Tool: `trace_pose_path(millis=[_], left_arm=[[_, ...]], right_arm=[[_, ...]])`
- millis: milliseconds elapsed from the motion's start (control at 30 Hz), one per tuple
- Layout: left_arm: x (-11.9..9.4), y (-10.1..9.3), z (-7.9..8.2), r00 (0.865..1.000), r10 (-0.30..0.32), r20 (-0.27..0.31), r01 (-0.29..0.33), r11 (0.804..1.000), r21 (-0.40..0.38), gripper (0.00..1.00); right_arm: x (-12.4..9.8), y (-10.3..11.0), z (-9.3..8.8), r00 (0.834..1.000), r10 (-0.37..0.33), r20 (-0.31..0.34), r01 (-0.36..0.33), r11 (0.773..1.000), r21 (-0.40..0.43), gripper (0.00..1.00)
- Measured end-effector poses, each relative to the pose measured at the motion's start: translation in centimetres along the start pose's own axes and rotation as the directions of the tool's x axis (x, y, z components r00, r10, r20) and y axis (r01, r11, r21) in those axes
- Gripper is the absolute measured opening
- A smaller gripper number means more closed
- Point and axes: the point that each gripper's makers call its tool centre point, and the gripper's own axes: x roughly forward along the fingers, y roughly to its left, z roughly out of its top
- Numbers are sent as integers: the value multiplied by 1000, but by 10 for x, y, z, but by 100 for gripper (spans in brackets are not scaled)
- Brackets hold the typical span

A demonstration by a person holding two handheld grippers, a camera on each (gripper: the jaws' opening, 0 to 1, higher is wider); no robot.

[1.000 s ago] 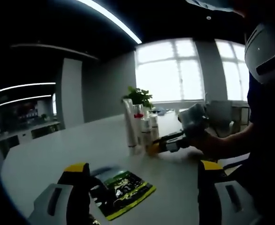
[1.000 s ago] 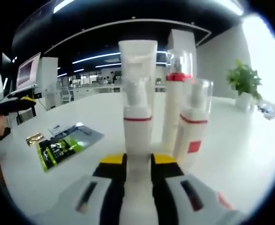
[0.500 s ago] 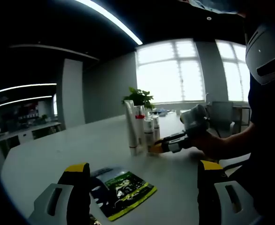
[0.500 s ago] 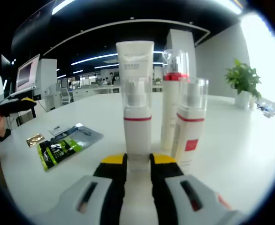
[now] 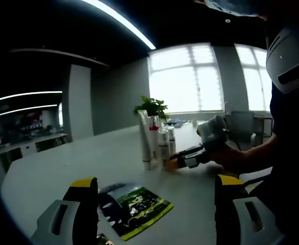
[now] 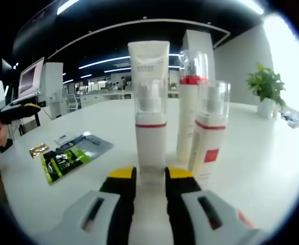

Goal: Arrange the skincare products in the storage area until every visible bottle or jar stands upright without overlapping.

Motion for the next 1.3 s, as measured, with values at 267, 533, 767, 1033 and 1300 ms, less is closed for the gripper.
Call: trace_pose_path(millis=[267,533,767,1033,1300], left_arm=[[-3,12,-1,1000,14,9,-13,1000,-15,96],[-1,20,-3,1000,9,9,-9,1000,-24,96],[2,23,-5,1000,10,14,-10,999,-32,96],[9,22,-13,1000,1,2,-1,999,-50,95],[15,25,-14,1000,-5,-4,5,998,-65,95]], right_arm=[[3,-1,4,1000,3,-1,-3,1000,8,25],[3,-3,8,1000,4,-2,-4,1000,3,25],[4,-4,7,1000,9,-7,-9,1000,-1,25],[1,-5,11,1000,25,4,-25,1000,15,27],[4,-8,8,999,32,7,-32,999,33,27]])
